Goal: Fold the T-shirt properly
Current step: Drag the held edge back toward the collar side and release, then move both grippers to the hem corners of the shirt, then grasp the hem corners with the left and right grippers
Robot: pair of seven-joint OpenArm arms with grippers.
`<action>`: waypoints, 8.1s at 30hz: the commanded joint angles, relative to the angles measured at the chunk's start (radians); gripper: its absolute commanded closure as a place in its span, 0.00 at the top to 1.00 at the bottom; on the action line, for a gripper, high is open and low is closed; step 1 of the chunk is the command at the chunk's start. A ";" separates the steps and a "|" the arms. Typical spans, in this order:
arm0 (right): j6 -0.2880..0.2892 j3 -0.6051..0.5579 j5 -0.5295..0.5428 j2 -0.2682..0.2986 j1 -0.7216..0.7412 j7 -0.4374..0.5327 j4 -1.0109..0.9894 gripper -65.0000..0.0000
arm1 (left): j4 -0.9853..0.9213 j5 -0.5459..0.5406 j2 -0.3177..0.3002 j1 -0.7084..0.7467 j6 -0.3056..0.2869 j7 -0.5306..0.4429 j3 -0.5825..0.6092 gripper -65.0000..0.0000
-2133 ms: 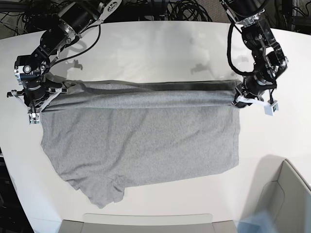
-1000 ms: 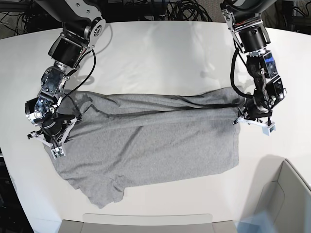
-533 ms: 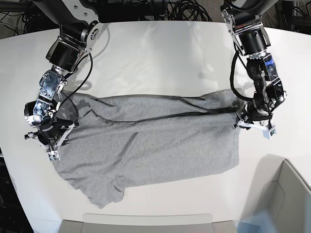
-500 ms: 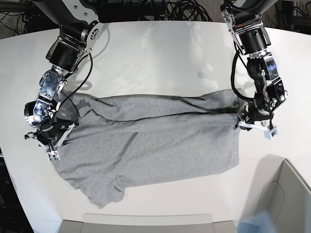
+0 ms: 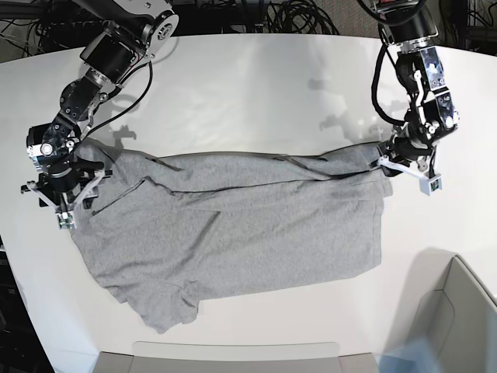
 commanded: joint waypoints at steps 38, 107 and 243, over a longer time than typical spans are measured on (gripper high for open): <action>-0.009 0.123 0.103 0.229 -0.059 0.024 -0.373 0.04 | -0.173 -0.004 -0.095 -0.033 -0.140 0.003 0.148 0.00; 0.018 0.300 0.091 -0.094 -0.519 0.026 0.351 0.20 | 0.249 -0.007 -0.293 0.536 -0.150 0.033 -0.066 0.46; -0.041 -0.389 0.490 0.281 0.292 -0.077 -0.922 0.50 | -0.592 -0.004 -0.273 -0.292 -0.608 -0.063 0.009 0.57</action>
